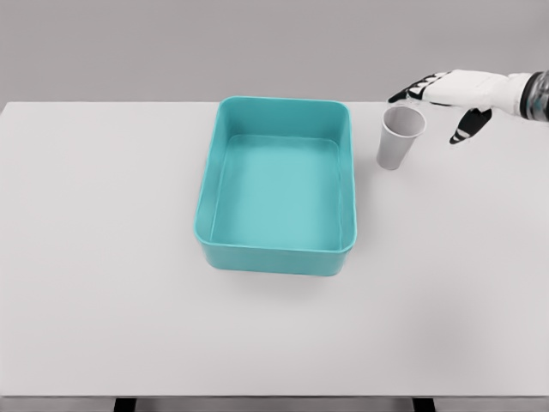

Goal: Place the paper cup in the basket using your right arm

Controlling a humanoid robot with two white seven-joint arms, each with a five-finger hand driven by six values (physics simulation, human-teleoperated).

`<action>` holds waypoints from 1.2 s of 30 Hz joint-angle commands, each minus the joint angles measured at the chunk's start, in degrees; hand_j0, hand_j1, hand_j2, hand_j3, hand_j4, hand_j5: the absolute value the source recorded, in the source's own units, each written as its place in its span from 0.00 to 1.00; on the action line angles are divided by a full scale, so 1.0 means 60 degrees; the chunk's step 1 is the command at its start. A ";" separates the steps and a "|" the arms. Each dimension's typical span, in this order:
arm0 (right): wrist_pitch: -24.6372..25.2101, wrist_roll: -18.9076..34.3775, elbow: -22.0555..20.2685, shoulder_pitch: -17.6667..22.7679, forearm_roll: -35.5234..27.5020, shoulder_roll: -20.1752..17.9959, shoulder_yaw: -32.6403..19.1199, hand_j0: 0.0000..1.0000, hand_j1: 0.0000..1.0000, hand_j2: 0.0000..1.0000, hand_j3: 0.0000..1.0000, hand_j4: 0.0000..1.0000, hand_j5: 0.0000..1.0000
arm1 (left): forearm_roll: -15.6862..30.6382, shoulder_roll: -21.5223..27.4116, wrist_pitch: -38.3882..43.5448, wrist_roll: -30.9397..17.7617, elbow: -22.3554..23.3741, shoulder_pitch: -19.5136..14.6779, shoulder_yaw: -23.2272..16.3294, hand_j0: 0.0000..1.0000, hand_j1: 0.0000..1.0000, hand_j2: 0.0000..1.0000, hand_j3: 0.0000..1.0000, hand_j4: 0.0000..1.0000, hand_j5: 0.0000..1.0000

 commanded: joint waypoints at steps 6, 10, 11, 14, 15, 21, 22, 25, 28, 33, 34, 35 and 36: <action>0.0030 -0.0004 0.0418 -0.0161 -0.0542 0.0109 0.0026 1.00 1.00 1.00 1.00 1.00 1.00 | 0.0000 0.0000 0.0000 -0.0001 0.0000 0.0000 -0.0001 1.00 1.00 1.00 1.00 1.00 1.00; 0.0030 -0.0004 0.1370 -0.0424 -0.0527 0.0681 0.0026 1.00 1.00 1.00 1.00 1.00 1.00 | 0.0000 0.0000 0.0000 -0.0001 0.0000 0.0000 -0.0001 1.00 1.00 1.00 1.00 1.00 1.00; 0.0030 -0.0004 0.1488 -0.0454 -0.0527 0.0696 0.0040 1.00 1.00 1.00 1.00 1.00 1.00 | 0.0000 0.0000 0.0000 -0.0001 0.0000 0.0000 -0.0001 1.00 1.00 1.00 1.00 1.00 1.00; 0.0030 -0.0004 0.1576 -0.0454 -0.0527 0.0725 0.0304 1.00 1.00 1.00 1.00 1.00 1.00 | 0.0000 0.0000 0.0000 -0.0001 0.0000 0.0000 -0.0001 1.00 1.00 1.00 1.00 1.00 1.00; 0.0030 -0.0004 0.1576 -0.0454 -0.0527 0.0725 0.0319 1.00 1.00 1.00 1.00 1.00 1.00 | 0.0000 0.0000 0.0000 -0.0001 0.0000 0.0000 -0.0001 1.00 1.00 1.00 1.00 1.00 1.00; 0.0001 -0.0004 0.1986 -0.0528 -0.0513 0.0974 0.0392 1.00 1.00 1.00 1.00 1.00 1.00 | 0.0000 0.0000 0.0000 -0.0001 0.0000 0.0000 -0.0001 1.00 1.00 1.00 1.00 1.00 1.00; 0.0001 -0.0004 0.2016 -0.0528 -0.0513 0.0989 0.0392 1.00 1.00 1.00 1.00 1.00 1.00 | 0.0000 0.0000 0.0000 -0.0001 0.0000 0.0000 -0.0001 1.00 1.00 1.00 1.00 1.00 1.00; 0.0001 -0.0004 0.2206 -0.0630 -0.0513 0.1164 0.0436 1.00 1.00 1.00 1.00 1.00 1.00 | 0.0000 0.0000 0.0000 -0.0001 0.0000 0.0000 -0.0001 1.00 1.00 1.00 1.00 1.00 1.00; 0.0001 -0.0004 0.2455 -0.0835 -0.0513 0.1340 0.0714 1.00 1.00 1.00 1.00 1.00 1.00 | 0.0000 0.0000 0.0000 -0.0001 0.0000 0.0000 -0.0001 1.00 1.00 1.00 1.00 1.00 1.00; 0.0001 -0.0004 0.2528 -0.0835 -0.0513 0.1355 0.0949 1.00 1.00 1.00 1.00 1.00 1.00 | 0.0000 0.0000 0.0000 -0.0001 0.0000 0.0000 -0.0001 1.00 1.00 1.00 1.00 1.00 1.00; 0.0001 -0.0004 0.2557 -0.0835 -0.0513 0.1355 0.0949 1.00 1.00 1.00 1.00 1.00 1.00 | 0.0000 0.0000 0.0000 -0.0001 0.0000 0.0000 -0.0001 1.00 1.00 1.00 1.00 1.00 1.00; 0.0001 -0.0004 0.2587 -0.0850 -0.0513 0.1355 0.0949 1.00 1.00 1.00 1.00 1.00 1.00 | 0.0000 0.0000 0.0000 -0.0001 0.0000 0.0000 -0.0001 1.00 1.00 1.00 1.00 1.00 1.00; 0.0001 -0.0004 0.2602 -0.0835 -0.0513 0.1442 0.0978 1.00 1.00 1.00 1.00 1.00 1.00 | 0.0000 0.0000 0.0000 -0.0001 0.0000 0.0000 -0.0001 1.00 1.00 1.00 1.00 1.00 1.00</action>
